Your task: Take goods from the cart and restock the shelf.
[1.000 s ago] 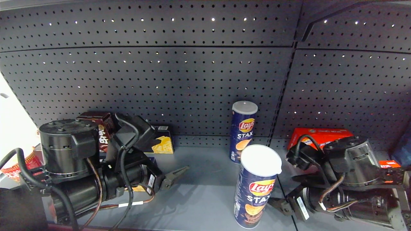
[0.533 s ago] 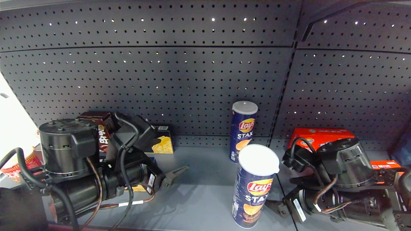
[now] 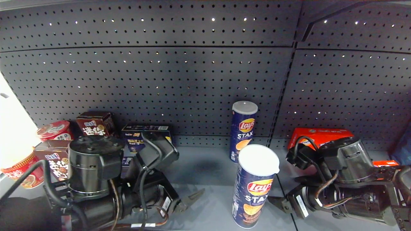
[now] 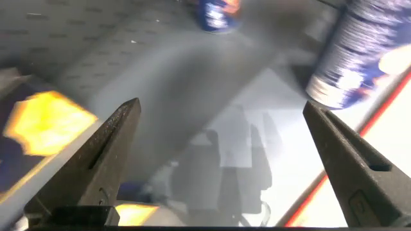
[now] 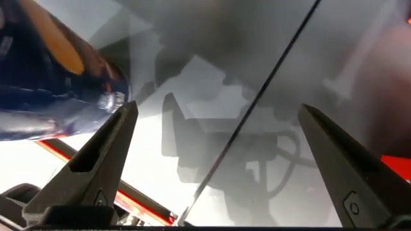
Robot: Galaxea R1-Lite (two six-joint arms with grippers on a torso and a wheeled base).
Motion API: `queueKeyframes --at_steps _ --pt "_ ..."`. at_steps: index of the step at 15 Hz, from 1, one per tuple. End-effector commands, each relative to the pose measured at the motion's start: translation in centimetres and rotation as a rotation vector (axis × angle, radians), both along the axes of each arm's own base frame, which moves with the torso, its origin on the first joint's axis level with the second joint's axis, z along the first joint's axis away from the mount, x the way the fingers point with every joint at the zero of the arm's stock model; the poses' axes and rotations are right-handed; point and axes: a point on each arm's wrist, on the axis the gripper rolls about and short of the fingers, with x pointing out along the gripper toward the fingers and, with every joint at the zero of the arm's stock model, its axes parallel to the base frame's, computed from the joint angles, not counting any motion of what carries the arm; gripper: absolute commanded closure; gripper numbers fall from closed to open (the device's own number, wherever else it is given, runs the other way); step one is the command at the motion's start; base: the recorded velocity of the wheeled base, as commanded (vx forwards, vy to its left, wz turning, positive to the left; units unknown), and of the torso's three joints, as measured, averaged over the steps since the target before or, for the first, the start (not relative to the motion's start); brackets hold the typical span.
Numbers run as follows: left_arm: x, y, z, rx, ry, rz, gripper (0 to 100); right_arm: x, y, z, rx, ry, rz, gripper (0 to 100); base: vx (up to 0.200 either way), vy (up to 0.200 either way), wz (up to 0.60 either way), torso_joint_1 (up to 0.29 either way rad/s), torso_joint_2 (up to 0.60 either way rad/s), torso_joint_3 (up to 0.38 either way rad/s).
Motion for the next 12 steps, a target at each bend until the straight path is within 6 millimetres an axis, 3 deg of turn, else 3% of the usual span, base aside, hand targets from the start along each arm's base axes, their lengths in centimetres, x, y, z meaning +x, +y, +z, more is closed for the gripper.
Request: queueKeyframes --at_steps 1,6,12 --pt "0.4 -2.1 -1.8 0.042 0.054 -0.057 0 0.1 -0.2 0.0 0.000 -0.002 -0.010 0 0.000 0.000 0.00 0.000 0.00 0.000" --pt "1.2 -4.8 -2.9 0.060 0.074 -0.109 0 0.4 -0.8 0.1 0.002 -0.003 -0.034 0 0.000 0.000 0.00 0.000 0.00 0.000" --pt "2.8 -6.2 -3.5 0.060 0.074 -0.106 0 0.5 -0.7 0.0 0.009 -0.004 -0.027 0 0.000 0.000 0.00 0.000 0.00 0.000"
